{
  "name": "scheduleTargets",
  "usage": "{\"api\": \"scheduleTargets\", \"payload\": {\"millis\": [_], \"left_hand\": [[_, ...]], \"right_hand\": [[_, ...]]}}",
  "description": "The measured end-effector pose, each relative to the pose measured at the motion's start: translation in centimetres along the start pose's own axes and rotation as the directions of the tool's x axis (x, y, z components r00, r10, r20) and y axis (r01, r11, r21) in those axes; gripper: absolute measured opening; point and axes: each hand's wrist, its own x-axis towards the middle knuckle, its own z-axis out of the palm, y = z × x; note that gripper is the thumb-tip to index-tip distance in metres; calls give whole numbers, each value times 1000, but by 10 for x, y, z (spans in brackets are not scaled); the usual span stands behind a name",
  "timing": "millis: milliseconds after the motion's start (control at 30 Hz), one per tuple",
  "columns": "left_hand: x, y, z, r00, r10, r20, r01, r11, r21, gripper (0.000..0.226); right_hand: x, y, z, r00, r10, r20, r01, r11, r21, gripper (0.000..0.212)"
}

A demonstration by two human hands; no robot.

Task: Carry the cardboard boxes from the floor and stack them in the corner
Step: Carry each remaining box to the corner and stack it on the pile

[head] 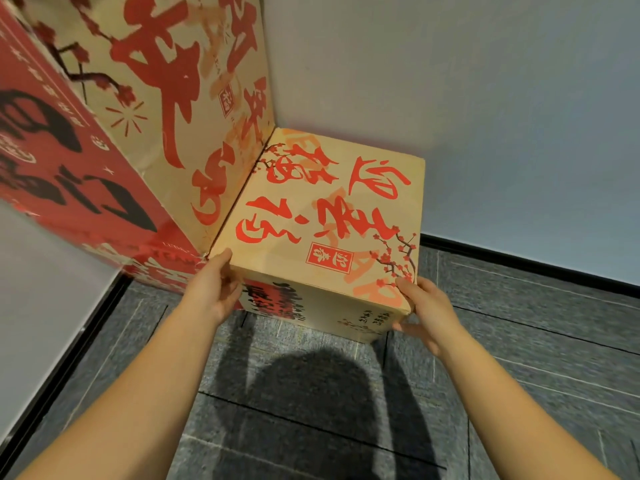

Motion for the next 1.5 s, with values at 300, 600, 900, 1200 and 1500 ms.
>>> {"api": "scheduleTargets", "payload": {"millis": [300, 600, 900, 1200, 1500], "left_hand": [[-135, 74, 17, 994, -95, 45, 74, 937, 341, 19], [-385, 258, 74, 974, 121, 192, -179, 931, 319, 19], [-550, 356, 38, 923, 329, 199, -373, 891, 260, 11], [-640, 360, -79, 869, 449, -211, -439, 894, 92, 16], [-765, 226, -186, 624, 317, -714, -561, 818, -127, 15]], "right_hand": [[-97, -119, -5, 995, 4, -98, -16, 993, -116, 9], [-299, -358, 16, 992, -112, 49, 117, 987, -112, 21], [-447, -473, 47, 945, -276, 177, 293, 953, -78, 19], [-506, -480, 137, 788, -219, 575, 380, 909, -173, 18], [-608, -399, 210, 426, 71, 902, 495, 817, -298, 18]]}}
